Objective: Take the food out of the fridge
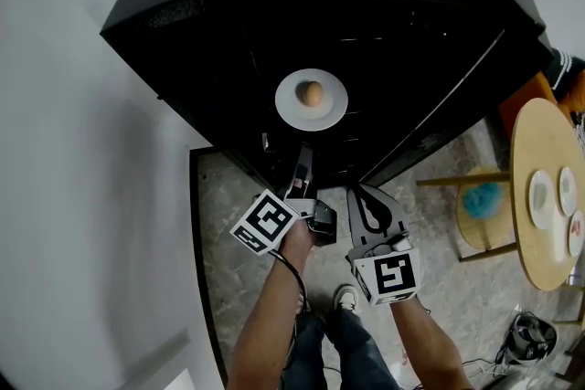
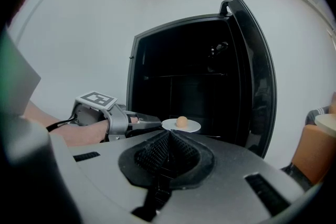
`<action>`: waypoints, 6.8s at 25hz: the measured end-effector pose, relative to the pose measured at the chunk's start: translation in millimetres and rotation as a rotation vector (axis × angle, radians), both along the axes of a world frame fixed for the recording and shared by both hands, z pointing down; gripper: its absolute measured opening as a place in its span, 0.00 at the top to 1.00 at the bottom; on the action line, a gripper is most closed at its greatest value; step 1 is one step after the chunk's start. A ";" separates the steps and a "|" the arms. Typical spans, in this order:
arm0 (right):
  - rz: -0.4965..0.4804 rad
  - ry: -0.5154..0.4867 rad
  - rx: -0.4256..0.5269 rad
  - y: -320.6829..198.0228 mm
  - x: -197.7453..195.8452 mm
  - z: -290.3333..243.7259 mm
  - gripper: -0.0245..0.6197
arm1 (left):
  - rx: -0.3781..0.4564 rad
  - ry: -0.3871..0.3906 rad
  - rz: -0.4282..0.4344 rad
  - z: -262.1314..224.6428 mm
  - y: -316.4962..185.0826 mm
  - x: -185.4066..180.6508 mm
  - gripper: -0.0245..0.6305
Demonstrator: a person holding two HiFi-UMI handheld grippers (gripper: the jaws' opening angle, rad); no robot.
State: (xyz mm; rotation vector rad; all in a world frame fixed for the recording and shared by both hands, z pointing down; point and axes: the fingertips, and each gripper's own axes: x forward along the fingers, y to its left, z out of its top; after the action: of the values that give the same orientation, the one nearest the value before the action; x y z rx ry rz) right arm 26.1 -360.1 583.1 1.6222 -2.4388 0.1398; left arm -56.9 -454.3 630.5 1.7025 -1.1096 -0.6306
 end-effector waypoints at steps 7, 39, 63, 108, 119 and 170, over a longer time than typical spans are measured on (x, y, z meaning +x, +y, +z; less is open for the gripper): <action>0.003 0.007 -0.003 -0.9 7.3 3.1 0.93 | -0.028 0.051 -0.023 8.6 -16.5 7.4 0.69; 0.030 0.021 -0.032 -4.5 30.8 18.1 0.93 | -0.095 0.166 -0.095 22.6 -60.8 6.2 0.69; 0.037 0.025 -0.039 -2.8 33.4 19.6 0.93 | -0.131 0.224 -0.141 20.3 -61.2 6.5 0.89; 0.037 0.019 -0.030 -0.7 32.1 19.8 0.93 | -0.103 0.332 -0.173 8.7 -41.4 5.3 0.93; 0.038 0.017 -0.026 2.5 32.2 15.6 0.93 | -0.091 0.347 -0.184 -0.1 -23.5 -1.9 0.93; 0.032 -0.005 -0.028 21.4 20.9 15.2 0.93 | -0.127 0.388 -0.352 -13.2 129.0 -59.2 0.93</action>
State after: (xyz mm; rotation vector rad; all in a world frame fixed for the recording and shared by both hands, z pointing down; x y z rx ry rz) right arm 46.9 -338.7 598.4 1.6518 -2.4036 0.1826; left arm -116.0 -325.3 617.3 1.2173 -1.1441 -1.0387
